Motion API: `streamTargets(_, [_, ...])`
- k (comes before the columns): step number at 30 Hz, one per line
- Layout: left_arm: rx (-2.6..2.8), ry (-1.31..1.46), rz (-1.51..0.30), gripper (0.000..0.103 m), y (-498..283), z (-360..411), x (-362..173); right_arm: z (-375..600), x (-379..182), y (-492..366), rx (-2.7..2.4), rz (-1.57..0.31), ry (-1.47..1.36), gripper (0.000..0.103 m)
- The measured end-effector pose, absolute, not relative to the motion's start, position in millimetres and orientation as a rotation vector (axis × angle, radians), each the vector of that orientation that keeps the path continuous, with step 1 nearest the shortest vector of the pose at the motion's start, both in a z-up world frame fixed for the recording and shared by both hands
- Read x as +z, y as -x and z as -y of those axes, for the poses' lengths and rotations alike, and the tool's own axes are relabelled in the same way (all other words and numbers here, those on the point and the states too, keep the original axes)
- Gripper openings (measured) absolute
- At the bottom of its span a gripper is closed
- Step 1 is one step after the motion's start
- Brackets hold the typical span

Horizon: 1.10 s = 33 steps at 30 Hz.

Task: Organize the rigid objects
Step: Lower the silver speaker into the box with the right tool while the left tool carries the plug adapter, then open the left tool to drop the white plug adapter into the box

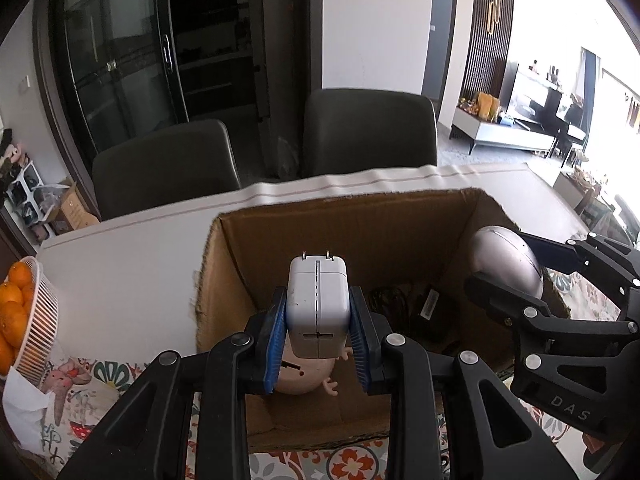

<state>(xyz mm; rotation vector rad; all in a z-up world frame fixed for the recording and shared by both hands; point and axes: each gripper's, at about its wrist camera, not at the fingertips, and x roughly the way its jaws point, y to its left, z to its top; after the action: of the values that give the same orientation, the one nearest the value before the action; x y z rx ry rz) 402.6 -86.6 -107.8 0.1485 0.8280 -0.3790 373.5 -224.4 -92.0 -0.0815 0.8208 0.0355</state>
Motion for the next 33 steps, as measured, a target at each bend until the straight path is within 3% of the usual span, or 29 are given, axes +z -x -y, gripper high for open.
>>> streamTargets(9, [-0.350,-0.151,-0.823,0.031,-400,80,-106,223,-100,-374,0.048,-0.845,0.089,0.056])
streamTargets(14, [-0.312,-0.148,-0.795,0.037,-392,72,-97,220,-97,-371,0.032,-0.829,0.096,0.069])
streamTargets(19, [-0.267,-0.154,-0.768,0.058,-376,65,-86,215,-89,-359,0.018,-0.817,0.109,0.070])
streamTargets(23, [-0.225,-0.146,-0.747,0.074,-354,57,-76,216,-79,-342,-0.007,-0.799,0.105,0.077])
streamTargets(25, [-0.204,-0.139,-0.734,0.089,-344,54,-71,217,-73,-331,-0.017,-0.785,0.090,0.080])
streamTargets(33, [-0.112,-0.153,-0.648,0.103,-297,43,-51,213,-53,-286,-0.050,-0.721,0.086,0.083])
